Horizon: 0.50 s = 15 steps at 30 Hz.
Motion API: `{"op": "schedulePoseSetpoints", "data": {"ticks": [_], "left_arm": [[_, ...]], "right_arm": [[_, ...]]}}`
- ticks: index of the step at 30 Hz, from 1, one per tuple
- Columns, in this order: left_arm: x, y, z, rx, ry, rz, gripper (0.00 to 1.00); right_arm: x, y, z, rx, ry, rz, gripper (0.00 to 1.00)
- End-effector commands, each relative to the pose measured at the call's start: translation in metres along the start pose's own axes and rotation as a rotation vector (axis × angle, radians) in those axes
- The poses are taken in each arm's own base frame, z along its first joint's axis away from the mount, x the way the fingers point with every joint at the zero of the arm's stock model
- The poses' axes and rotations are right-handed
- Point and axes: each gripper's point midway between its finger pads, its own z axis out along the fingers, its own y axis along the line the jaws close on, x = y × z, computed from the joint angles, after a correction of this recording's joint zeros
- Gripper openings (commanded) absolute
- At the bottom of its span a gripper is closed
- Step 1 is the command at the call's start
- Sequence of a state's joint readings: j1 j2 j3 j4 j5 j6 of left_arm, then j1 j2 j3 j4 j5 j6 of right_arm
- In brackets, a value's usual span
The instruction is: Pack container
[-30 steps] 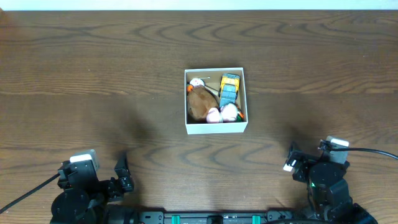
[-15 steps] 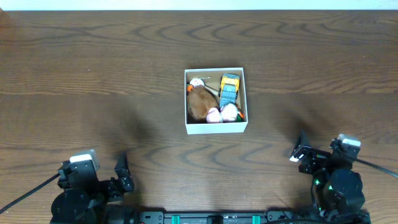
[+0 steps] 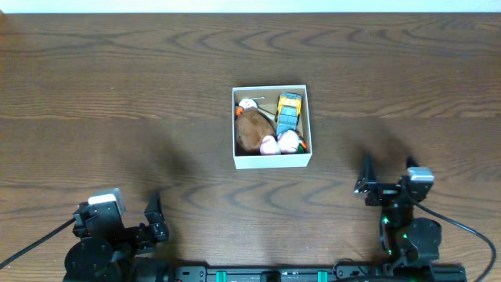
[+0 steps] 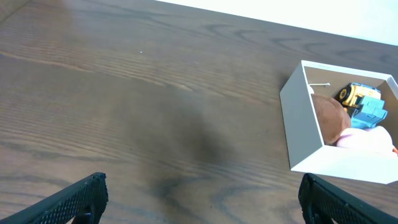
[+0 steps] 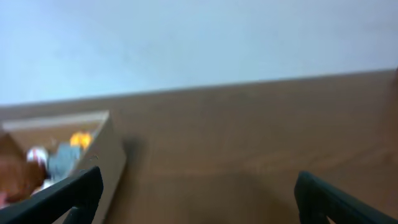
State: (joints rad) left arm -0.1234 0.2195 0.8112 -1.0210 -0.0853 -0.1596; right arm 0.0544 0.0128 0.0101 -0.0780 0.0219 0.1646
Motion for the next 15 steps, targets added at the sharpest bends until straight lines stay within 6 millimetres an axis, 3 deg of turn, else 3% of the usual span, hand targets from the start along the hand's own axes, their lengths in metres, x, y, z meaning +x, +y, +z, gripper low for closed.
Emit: {"op": "schedulePoseSetpoints", "data": {"ticks": [1, 12, 15], "left_arm": [[0.000, 0.000, 0.000, -0.001, -0.002, 0.009, 0.98], [0.000, 0.000, 0.000, -0.001, -0.002, 0.009, 0.98], [0.000, 0.000, 0.000, -0.001, -0.002, 0.009, 0.98]], "right_arm": [[0.000, 0.004, 0.000, -0.030, -0.003, -0.018, 0.99], [0.002, 0.038, -0.004, -0.226, 0.011, -0.020, 0.99], [0.002, 0.038, -0.004, -0.224, 0.012, -0.018, 0.99]]}}
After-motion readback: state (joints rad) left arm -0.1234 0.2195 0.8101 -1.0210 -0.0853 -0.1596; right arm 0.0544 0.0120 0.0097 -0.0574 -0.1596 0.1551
